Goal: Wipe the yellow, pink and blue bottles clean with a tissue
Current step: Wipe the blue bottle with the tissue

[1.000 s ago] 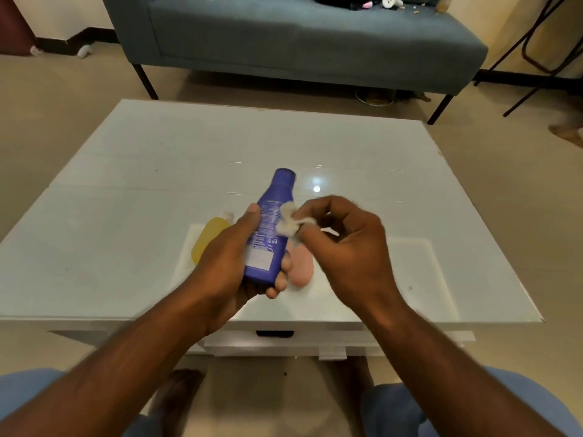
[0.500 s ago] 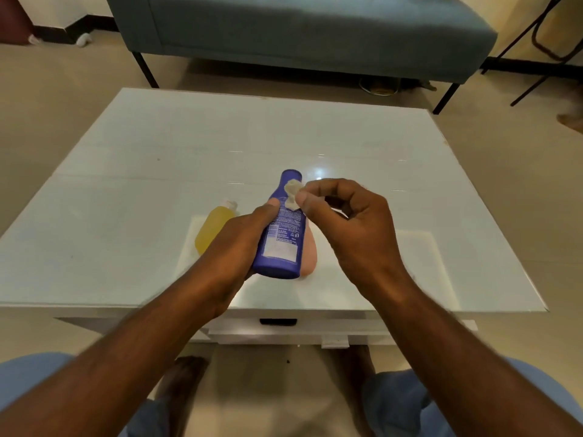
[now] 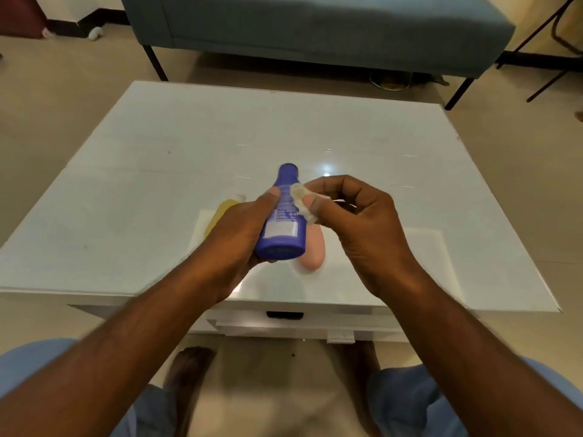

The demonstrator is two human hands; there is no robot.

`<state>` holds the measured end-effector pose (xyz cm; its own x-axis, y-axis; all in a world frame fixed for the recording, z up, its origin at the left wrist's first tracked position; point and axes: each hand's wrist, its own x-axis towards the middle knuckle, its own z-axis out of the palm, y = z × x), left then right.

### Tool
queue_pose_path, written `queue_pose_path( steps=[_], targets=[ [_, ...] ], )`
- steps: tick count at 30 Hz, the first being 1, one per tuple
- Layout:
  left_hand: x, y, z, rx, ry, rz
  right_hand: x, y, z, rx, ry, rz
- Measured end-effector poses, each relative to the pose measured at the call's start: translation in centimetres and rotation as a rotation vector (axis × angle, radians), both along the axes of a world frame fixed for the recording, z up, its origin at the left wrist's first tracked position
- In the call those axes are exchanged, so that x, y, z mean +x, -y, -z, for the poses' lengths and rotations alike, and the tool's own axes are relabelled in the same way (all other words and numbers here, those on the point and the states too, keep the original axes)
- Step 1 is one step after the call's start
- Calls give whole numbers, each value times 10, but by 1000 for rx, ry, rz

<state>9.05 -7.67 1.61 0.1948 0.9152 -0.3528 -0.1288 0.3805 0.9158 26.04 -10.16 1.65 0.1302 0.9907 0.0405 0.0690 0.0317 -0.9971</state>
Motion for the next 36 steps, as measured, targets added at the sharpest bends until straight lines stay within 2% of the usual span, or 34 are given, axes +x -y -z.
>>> queue_pose_path(
  steps=[3,9,13,16,22,27,30,33,36],
  targets=[
    [6,5,3,-22,38,23,3,-2,1,-18,-20,61],
    [-1,-4,4,-49,22,-123,-5,7,4,-14,17,-134],
    [2,-4,-2,-61,17,-51,-1,3,3,-11,1,-50],
    [4,-5,-1,-68,46,-115,0,2,2,-21,-4,-28],
    [-2,-13,-2,-53,263,-203,3,1,1,4,-73,99],
    [-2,-11,3,-76,360,-243,-5,7,4,13,18,61],
    [-2,-14,3,-7,322,-214,-10,7,5,27,87,122],
    [-1,-13,4,74,222,-141,-3,0,2,11,-52,266],
    [-3,-12,7,124,14,-66,3,0,3,-58,-59,277]
  ],
)
